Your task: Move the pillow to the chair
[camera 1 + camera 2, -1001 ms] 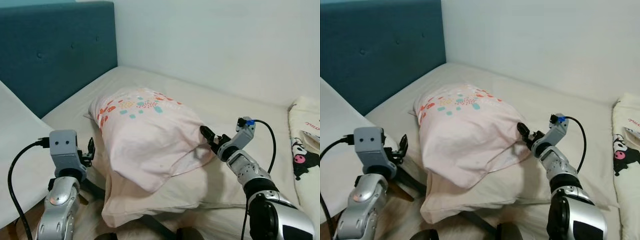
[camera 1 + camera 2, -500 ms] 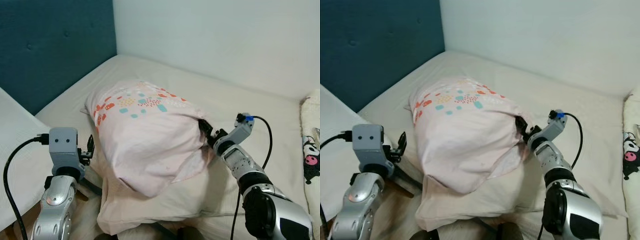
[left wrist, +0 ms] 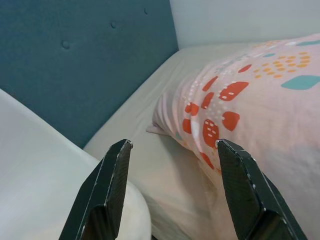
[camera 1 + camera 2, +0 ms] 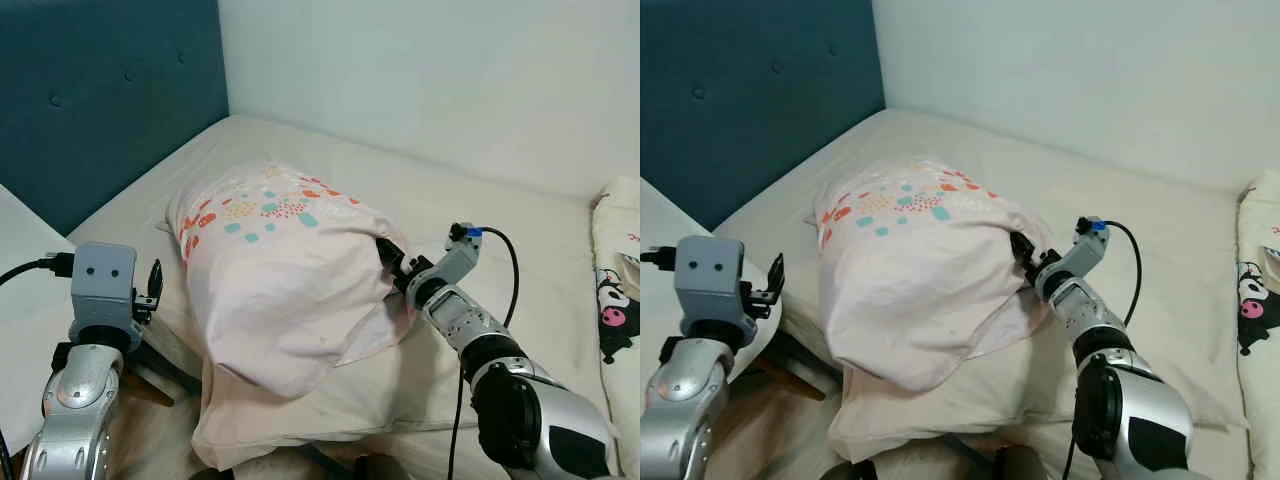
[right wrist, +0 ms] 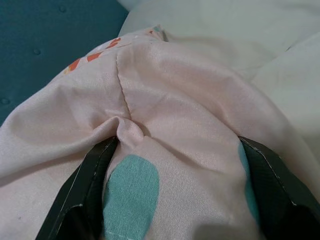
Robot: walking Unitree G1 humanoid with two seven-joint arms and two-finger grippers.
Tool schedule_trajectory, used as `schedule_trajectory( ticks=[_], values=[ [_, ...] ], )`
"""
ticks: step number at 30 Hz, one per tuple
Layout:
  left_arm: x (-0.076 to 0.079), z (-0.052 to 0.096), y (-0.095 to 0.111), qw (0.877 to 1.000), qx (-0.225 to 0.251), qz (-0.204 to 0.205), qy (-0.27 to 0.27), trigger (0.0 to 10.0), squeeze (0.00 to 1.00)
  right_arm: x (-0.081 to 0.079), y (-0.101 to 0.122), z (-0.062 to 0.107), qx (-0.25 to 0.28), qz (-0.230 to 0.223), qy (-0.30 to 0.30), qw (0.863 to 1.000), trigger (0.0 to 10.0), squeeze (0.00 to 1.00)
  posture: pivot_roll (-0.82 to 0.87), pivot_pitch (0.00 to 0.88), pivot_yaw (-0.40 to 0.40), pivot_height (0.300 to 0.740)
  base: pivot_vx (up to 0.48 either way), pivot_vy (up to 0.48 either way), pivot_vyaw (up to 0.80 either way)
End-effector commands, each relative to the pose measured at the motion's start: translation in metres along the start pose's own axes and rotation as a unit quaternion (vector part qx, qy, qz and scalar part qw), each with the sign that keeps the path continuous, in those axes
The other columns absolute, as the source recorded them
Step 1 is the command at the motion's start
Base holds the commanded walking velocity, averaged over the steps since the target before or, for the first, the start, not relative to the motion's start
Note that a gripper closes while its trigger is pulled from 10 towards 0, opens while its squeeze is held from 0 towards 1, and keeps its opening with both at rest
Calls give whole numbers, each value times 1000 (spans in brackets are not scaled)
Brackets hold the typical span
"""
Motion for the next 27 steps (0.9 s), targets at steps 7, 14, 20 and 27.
schedule_trajectory(
  ticks=[7,14,20,27],
  values=[
    [-11,2,8,1000,9,-25,9,10000,0,-2,-5,-2,-3,-6,-7,1000,10000,0,73,11,-60,600,0,0,0],
    [-11,8,13,1000,9,-21,5,10000,0,0,-6,0,6,-23,14,1000,0,0,73,75,-53,600,0,0,0],
    [-11,17,11,1000,0,-26,-9,10000,0,-1,-8,1,11,-40,31,999,0,0,69,131,-34,600,0,0,0],
    [-13,19,14,1000,-2,-29,-12,10000,0,-3,-12,0,4,-35,34,999,0,0,71,149,-32,600,0,0,0]
  ],
)
Point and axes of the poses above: a point about 5 cm out from each wrist's last joint towards the gripper, its own z axis pointing back from the gripper into the wrist, its own y axis along the axis of the wrist's last joint, x = y × z, the point moved 3 cm from there along -z, pointing out of the wrist towards the gripper, and after that the axes turned 13 degrees about -z, right-handed, at the moved point
